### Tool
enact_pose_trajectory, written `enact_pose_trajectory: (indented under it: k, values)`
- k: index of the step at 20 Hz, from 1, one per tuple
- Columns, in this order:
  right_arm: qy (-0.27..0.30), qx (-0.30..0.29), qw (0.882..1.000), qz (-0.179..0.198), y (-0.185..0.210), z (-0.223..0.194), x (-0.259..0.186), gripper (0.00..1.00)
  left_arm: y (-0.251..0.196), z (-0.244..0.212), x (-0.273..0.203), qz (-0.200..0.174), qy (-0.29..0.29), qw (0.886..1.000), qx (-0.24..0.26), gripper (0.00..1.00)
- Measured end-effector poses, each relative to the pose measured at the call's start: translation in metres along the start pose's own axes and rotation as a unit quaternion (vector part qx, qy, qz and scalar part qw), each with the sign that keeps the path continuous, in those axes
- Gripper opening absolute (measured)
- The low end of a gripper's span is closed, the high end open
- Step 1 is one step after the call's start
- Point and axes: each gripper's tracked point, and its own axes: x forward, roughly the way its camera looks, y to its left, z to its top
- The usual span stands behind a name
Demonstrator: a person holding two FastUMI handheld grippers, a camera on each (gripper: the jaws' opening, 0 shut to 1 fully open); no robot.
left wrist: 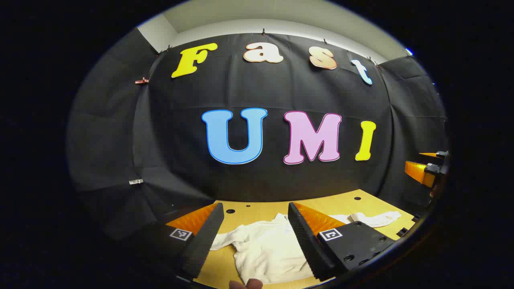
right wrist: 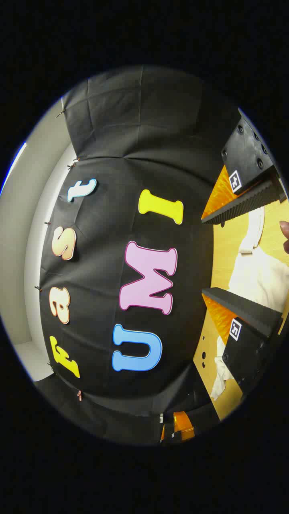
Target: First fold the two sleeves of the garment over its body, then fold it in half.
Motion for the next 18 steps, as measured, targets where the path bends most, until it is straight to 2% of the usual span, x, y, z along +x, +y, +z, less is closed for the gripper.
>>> enact_pose_trajectory:
  k: [6, 13, 18]
  values:
    - [0.009, 0.008, 1.000, -0.006, -0.004, -0.011, 0.016, 0.97, -0.007, -0.004, 0.019, -0.001, 0.009, 1.000, 0.013, 0.99]
    - [0.012, 0.014, 1.000, 0.008, 0.000, -0.017, 0.027, 0.97, -0.021, -0.006, 0.031, -0.009, 0.013, 1.000, 0.021, 0.99]
    - [0.019, 0.020, 1.000, 0.007, -0.012, -0.023, 0.034, 0.97, -0.037, -0.007, 0.036, -0.018, 0.015, 0.999, 0.026, 0.99]
